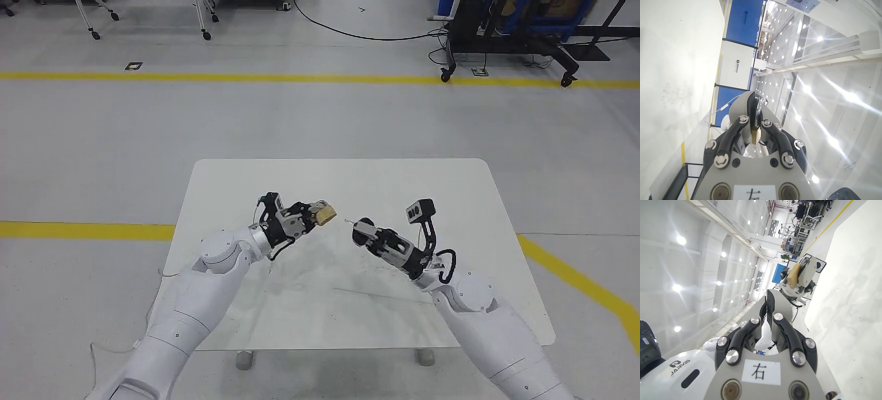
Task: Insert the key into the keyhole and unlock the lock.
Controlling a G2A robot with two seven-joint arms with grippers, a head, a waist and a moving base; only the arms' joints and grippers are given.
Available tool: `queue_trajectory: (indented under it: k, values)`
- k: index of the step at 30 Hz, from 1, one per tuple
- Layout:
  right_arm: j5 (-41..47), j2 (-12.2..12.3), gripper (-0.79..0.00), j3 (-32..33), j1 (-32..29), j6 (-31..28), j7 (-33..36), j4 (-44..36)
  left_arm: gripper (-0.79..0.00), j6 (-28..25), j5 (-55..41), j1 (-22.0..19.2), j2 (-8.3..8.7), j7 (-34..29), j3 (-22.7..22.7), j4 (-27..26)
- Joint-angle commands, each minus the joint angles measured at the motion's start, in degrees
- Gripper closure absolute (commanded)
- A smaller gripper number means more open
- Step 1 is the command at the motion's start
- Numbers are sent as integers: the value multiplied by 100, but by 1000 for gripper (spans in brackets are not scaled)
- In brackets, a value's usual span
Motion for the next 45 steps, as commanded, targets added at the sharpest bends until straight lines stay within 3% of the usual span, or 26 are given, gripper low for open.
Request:
queue_trajectory:
  k: [1,7,10,15,17,30,45]
  values:
    - [-11,-1,0,-9,23,-13,2,29,0,-3,-3,5,1,2,-3,-6]
    - [-131,-1,0,-12,21,55,-91,30,0,24,-45,88,-2,161,-35,-79]
    - [-935,-31,0,-203,-10,566,-729,-232,0,73,48,138,3,277,-63,-169]
    - [-2250,-107,0,-461,-247,1741,-2580,-750,0,-56,507,161,9,600,-48,-283]
    - [-2311,-145,0,-604,-389,1940,-2884,-1019,0,-206,757,200,14,746,-37,-361]
    - [-2016,-206,0,-509,-618,2033,-2944,-1418,0,-265,908,362,10,860,-153,-570]
    - [-2062,-347,0,-708,-394,2273,-3103,-1226,0,-191,1063,365,-11,724,-180,-563]
